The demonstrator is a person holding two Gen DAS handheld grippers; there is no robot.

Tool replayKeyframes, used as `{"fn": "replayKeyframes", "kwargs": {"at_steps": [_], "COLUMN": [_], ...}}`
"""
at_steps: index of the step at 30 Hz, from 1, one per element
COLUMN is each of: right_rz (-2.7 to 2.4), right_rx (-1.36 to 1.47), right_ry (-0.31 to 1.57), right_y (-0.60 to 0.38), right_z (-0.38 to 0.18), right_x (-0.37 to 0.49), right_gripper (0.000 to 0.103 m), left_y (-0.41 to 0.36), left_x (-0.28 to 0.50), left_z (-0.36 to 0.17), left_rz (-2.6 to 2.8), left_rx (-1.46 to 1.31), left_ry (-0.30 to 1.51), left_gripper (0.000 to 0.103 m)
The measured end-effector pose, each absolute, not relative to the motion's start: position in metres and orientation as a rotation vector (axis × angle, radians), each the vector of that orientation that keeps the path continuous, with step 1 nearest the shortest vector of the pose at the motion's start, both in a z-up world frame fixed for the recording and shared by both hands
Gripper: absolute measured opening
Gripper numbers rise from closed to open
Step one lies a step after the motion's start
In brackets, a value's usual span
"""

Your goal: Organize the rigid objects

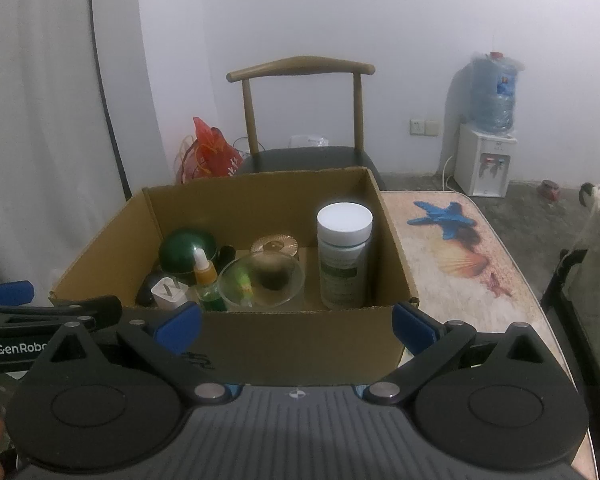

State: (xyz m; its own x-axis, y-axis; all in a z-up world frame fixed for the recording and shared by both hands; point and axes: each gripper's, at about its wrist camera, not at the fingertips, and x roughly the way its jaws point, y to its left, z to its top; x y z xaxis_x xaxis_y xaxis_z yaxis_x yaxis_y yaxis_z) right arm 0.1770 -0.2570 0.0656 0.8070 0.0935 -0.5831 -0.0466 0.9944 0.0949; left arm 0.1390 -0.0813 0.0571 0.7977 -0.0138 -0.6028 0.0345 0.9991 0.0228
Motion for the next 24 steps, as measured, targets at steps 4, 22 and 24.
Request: {"fn": "replayKeyframes", "kwargs": {"at_steps": [4, 22, 24], "right_rz": [0.076, 0.075, 0.075], "right_rx": [0.081, 0.087, 0.087], "right_ry": [0.630, 0.645, 0.644], "right_y": [-0.2562, -0.2563, -0.2563], "right_z": [0.0647, 0.0619, 0.0619], "right_x": [0.1770, 0.1774, 0.1773], "right_gripper": [0.103, 0.103, 0.103], "left_y": [-0.0804, -0.0796, -0.0802], "left_x": [0.1386, 0.1384, 0.1382], "left_z": [0.0572, 0.0560, 0.0556], "left_rz": [-0.025, -0.028, -0.028], "left_rx": [0.035, 0.025, 0.025], "left_ry": [0.645, 0.659, 0.659], "left_gripper": [0.102, 0.102, 0.102]}}
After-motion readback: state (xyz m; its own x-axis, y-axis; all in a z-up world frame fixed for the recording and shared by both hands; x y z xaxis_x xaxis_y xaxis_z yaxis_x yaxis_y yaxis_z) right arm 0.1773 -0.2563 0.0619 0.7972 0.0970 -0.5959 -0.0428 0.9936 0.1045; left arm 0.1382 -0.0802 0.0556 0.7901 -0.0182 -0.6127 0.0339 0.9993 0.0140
